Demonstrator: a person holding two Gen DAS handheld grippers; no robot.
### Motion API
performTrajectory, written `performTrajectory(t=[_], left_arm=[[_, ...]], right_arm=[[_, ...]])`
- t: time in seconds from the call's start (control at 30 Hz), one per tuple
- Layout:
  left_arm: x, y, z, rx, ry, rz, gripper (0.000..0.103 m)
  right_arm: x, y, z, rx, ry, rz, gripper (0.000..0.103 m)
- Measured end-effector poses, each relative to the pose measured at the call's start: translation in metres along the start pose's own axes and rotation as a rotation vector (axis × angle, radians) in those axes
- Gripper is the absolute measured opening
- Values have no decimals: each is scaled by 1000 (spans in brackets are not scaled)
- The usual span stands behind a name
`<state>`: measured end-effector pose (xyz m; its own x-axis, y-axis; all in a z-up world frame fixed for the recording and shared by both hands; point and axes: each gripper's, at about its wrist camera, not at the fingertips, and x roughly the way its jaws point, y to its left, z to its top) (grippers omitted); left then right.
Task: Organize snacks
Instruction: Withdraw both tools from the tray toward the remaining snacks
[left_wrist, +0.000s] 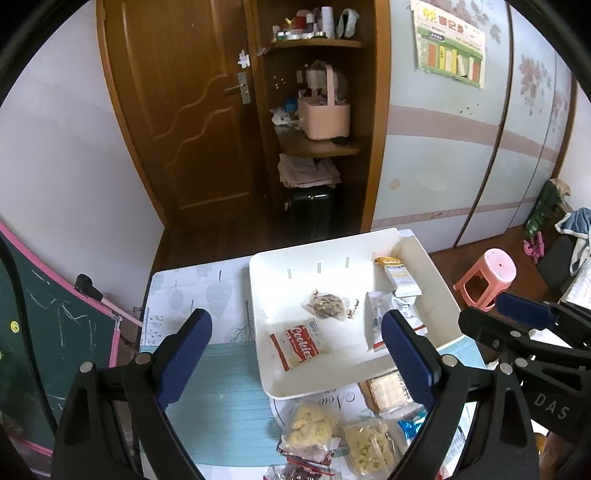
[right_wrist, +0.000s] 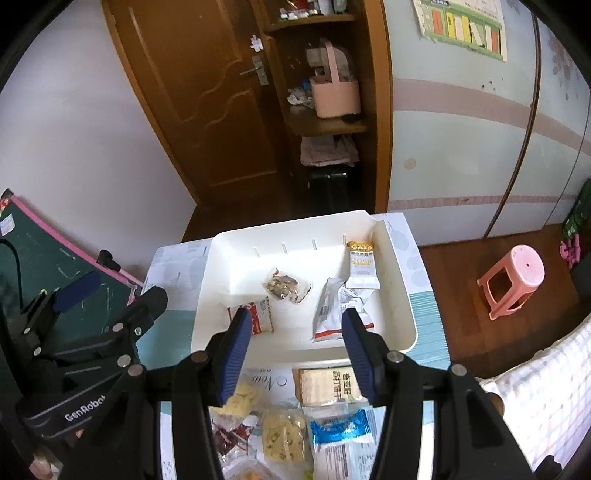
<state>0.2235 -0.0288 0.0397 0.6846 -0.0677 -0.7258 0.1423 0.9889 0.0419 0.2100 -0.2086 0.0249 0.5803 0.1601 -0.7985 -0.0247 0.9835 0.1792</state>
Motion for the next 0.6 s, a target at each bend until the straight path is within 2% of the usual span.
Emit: performTrajectory(t=[0.3,0.6], left_arm=[[-28,-6,-29,20,-13,-42,92],[-51,-10,-77,60,1,-103,93]], right_arm=[[-28,1,-29,-56,-13,27,52],[-48,-9,-73,-75,-2,71,53]])
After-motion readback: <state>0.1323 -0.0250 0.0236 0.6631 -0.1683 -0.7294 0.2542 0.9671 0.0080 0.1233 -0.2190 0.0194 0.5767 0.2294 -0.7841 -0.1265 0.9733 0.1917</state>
